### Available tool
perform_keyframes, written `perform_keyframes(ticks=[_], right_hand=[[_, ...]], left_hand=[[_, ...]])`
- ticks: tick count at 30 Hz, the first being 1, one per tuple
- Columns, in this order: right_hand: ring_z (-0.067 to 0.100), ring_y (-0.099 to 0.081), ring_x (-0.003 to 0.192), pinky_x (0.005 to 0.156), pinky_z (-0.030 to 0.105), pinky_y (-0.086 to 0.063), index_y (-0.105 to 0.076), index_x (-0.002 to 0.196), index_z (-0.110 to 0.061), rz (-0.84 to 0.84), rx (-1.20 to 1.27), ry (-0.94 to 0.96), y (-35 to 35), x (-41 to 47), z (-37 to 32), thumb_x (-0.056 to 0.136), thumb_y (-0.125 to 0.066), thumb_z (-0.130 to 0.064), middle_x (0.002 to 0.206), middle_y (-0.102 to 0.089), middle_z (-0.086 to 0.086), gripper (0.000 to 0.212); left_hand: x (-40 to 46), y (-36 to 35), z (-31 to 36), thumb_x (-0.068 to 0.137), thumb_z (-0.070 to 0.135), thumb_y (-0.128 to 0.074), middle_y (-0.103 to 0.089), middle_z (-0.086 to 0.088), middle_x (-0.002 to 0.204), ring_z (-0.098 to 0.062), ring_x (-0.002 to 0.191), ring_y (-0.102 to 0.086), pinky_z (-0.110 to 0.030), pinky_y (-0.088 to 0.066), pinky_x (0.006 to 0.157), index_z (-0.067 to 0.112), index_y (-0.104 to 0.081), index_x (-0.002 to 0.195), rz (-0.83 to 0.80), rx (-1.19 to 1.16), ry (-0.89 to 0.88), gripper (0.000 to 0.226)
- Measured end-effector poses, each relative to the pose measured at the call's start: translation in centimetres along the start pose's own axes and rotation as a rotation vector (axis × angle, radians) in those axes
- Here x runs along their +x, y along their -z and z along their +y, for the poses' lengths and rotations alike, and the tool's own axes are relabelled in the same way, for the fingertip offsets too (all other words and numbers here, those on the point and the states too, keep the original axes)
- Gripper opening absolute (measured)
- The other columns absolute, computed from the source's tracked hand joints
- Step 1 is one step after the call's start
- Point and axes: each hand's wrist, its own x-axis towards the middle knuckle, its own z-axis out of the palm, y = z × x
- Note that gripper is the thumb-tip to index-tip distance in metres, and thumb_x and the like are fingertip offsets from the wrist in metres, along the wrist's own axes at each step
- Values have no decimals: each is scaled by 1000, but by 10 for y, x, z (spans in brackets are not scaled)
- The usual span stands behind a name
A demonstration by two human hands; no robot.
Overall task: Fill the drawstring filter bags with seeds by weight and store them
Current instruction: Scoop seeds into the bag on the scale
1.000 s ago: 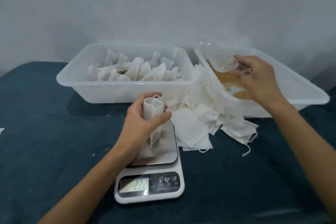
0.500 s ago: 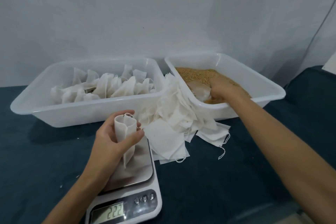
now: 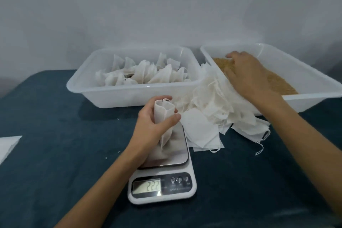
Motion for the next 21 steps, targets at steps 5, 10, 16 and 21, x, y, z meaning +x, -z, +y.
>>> perform_keyframes(ticks=[5,10,16,21], right_hand=[[9,-63,85,82,28,-50,-64,122,-22,57,576,165,-5,-72,-90,97,-60,-22,93,-66,-10,25],[8,-62,81,78,32,-53,-69,111,-21,100,711,153,-22,-95,-106,97,-62,-13,88,-64,-13,18],[9,-64,79,69,11,-44,-70,100,-29,80,762,129,-33,-99,-91,94,-67,-12,81,-66,-19,19],[9,-64,78,69,13,-46,-70,99,-31,95,793,144,-31,-98,-92,93,-67,-13,80,-65,-21,19]], left_hand=[[3,0,-4,105,21,-60,-76,-6,95,-21,92,-74,-25,-56,78,18,-73,111,9,98,-77,14],[8,9,1,111,17,-47,-75,-12,90,-11,84,-70,-21,-54,74,7,-74,108,28,85,-137,29],[46,53,30,107,26,-55,-76,12,116,-3,105,-67,-25,-53,83,19,-78,108,146,206,-164,24],[109,93,64,107,25,-59,-77,9,107,-7,93,-71,-18,-53,74,22,-80,100,229,425,-239,23]])
